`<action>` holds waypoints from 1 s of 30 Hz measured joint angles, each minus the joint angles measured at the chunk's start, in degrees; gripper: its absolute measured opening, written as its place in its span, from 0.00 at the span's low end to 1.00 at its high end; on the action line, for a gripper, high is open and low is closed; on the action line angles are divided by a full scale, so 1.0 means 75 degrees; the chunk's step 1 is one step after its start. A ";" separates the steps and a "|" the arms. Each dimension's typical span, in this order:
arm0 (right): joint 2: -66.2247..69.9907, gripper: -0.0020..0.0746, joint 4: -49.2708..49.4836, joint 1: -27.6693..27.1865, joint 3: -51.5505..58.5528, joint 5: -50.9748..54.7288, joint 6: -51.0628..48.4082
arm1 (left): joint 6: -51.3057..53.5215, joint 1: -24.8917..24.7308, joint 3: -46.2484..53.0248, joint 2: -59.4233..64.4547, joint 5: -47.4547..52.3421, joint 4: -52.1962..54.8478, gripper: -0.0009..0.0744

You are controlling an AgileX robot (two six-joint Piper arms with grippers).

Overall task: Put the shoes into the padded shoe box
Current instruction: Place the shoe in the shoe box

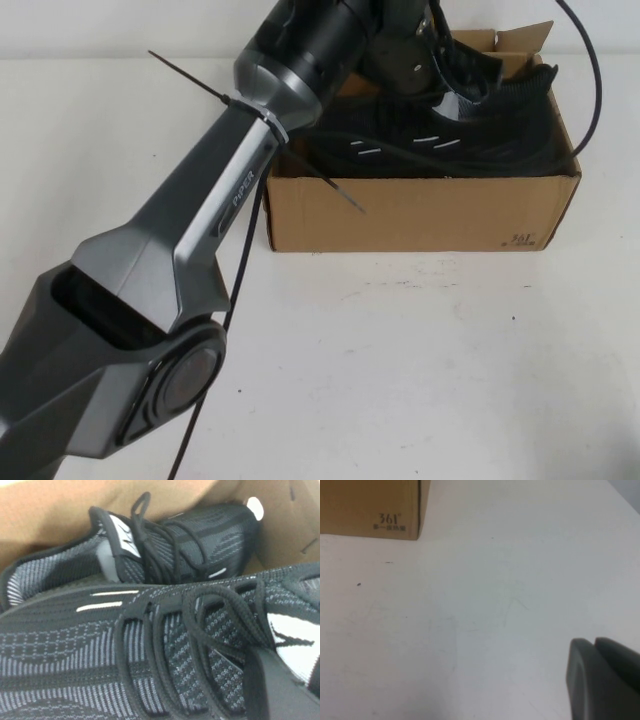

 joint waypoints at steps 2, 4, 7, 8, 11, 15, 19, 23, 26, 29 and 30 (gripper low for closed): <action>0.0000 0.01 0.0000 0.0000 0.0000 0.0000 0.0000 | 0.0000 0.0002 0.0000 0.0000 0.0013 0.0077 0.03; 0.0000 0.01 0.0000 0.0000 0.0000 0.0000 0.0000 | -0.0056 0.0002 0.0000 0.0000 0.0013 0.0077 0.03; 0.0000 0.01 0.0000 0.0000 0.0000 0.0000 0.0000 | -0.0268 0.0002 0.0000 0.0033 0.0013 0.0077 0.03; 0.0000 0.01 0.0000 0.0000 0.0000 0.0000 0.0000 | -0.0346 0.0002 0.0000 0.0074 0.0013 0.0063 0.03; 0.0000 0.01 0.0000 0.0000 0.0000 0.0000 0.0000 | -0.0535 0.0002 -0.0032 0.0281 -0.0005 -0.0167 0.03; 0.0000 0.01 0.0000 0.0000 0.0000 0.0000 0.0000 | -0.0606 0.0017 -0.0059 0.0757 -0.0067 -0.0689 0.03; 0.0000 0.01 0.0000 0.0000 0.0000 0.0000 0.0000 | -0.0622 0.0048 -0.0075 0.0958 -0.0128 -0.0908 0.03; 0.0000 0.01 0.0000 0.0000 0.0000 0.0000 0.0000 | -0.0622 0.0076 -0.0106 0.0990 -0.0154 -0.1032 0.03; 0.0000 0.01 0.0000 0.0000 0.0000 0.0000 0.0000 | -0.0622 0.0076 -0.0120 0.0998 -0.0154 -0.1078 0.03; 0.0000 0.01 0.0000 0.0000 0.0000 0.0000 0.0000 | -0.0604 0.0076 -0.0120 0.0998 -0.0154 -0.1093 0.03; 0.0000 0.01 0.0000 0.0000 0.0000 0.0000 0.0000 | -0.0534 0.0076 -0.0120 0.0998 -0.0154 -0.1126 0.03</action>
